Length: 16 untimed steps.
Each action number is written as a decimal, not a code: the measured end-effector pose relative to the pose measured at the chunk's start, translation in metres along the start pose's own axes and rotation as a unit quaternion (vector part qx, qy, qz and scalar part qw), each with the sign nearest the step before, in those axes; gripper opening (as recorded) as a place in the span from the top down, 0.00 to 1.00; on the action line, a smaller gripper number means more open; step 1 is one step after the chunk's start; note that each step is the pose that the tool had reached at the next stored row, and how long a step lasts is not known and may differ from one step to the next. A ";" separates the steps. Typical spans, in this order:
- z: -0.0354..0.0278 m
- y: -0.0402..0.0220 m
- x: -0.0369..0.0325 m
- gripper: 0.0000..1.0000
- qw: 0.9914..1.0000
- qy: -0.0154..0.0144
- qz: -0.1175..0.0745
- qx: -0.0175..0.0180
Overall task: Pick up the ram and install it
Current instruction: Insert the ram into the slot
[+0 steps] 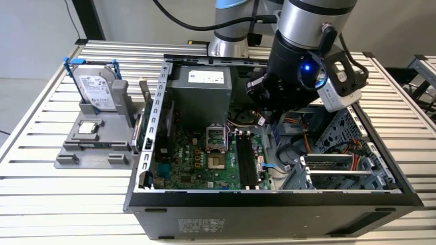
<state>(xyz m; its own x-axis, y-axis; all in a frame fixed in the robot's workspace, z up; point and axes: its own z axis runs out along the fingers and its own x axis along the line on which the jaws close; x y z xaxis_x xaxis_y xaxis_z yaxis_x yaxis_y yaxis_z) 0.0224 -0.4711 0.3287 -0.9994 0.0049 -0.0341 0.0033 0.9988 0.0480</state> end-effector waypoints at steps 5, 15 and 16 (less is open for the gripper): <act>0.0090 0.0000 0.0018 1.00 1.000 0.000 0.010 0.000; 0.0200 -0.0004 0.0086 1.00 1.000 0.000 0.019 0.000; 0.0200 -0.0005 0.0086 1.00 1.000 0.000 0.019 0.000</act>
<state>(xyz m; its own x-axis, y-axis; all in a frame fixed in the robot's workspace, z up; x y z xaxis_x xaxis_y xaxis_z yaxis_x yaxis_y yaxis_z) 0.0145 -0.4705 0.3084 -0.9986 0.0434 -0.0315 0.0419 0.9979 0.0484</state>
